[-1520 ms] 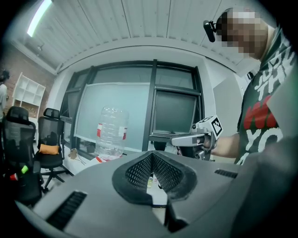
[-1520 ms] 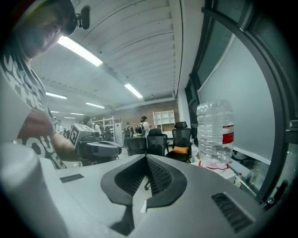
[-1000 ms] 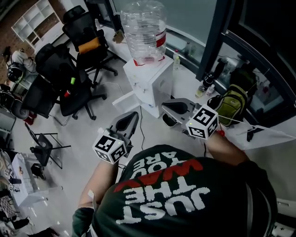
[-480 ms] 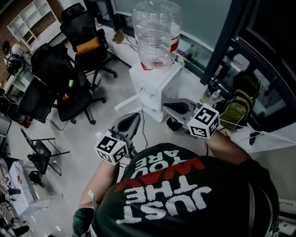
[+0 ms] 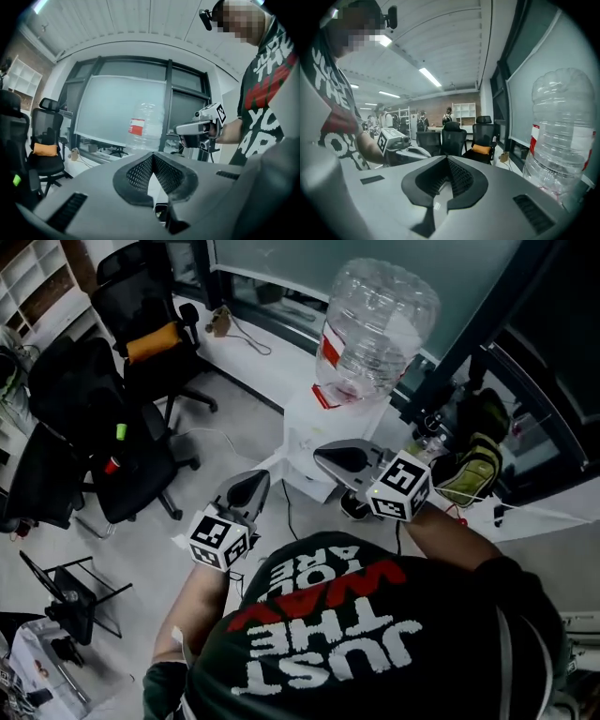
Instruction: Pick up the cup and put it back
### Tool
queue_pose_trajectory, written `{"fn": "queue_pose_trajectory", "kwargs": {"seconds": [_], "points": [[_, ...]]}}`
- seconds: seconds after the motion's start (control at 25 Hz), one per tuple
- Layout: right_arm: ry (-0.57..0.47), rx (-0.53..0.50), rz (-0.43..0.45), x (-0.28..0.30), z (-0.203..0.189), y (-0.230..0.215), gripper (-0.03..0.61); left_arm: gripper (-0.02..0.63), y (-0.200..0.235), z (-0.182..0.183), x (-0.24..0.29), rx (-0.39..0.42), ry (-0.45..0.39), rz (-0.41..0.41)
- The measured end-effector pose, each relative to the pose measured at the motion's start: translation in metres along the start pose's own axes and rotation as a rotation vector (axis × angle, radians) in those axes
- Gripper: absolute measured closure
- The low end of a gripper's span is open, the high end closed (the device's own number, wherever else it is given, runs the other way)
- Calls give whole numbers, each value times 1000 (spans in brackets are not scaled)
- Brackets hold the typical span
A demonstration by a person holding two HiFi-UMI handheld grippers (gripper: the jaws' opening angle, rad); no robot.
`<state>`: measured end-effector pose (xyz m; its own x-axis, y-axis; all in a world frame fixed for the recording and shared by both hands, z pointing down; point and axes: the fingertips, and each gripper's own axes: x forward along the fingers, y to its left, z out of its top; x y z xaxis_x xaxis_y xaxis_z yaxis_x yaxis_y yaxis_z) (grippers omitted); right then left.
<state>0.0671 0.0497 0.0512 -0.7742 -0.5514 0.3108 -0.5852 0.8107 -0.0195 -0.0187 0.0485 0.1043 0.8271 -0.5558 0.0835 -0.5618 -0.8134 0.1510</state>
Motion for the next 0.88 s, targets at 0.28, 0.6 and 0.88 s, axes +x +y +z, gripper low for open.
{"fn": "queue_pose_trajectory", "kwargs": {"seconds": [0.28, 0.6, 0.88], "points": [[149, -42, 13, 60, -40, -27, 545, 606, 52, -46, 19, -59, 10, 58], [325, -113, 215, 83, -159, -50, 543, 606, 56, -160, 62, -232, 45, 305], [441, -142, 384, 110, -281, -39, 543, 606, 51, -272, 78, -348, 128, 493]]}}
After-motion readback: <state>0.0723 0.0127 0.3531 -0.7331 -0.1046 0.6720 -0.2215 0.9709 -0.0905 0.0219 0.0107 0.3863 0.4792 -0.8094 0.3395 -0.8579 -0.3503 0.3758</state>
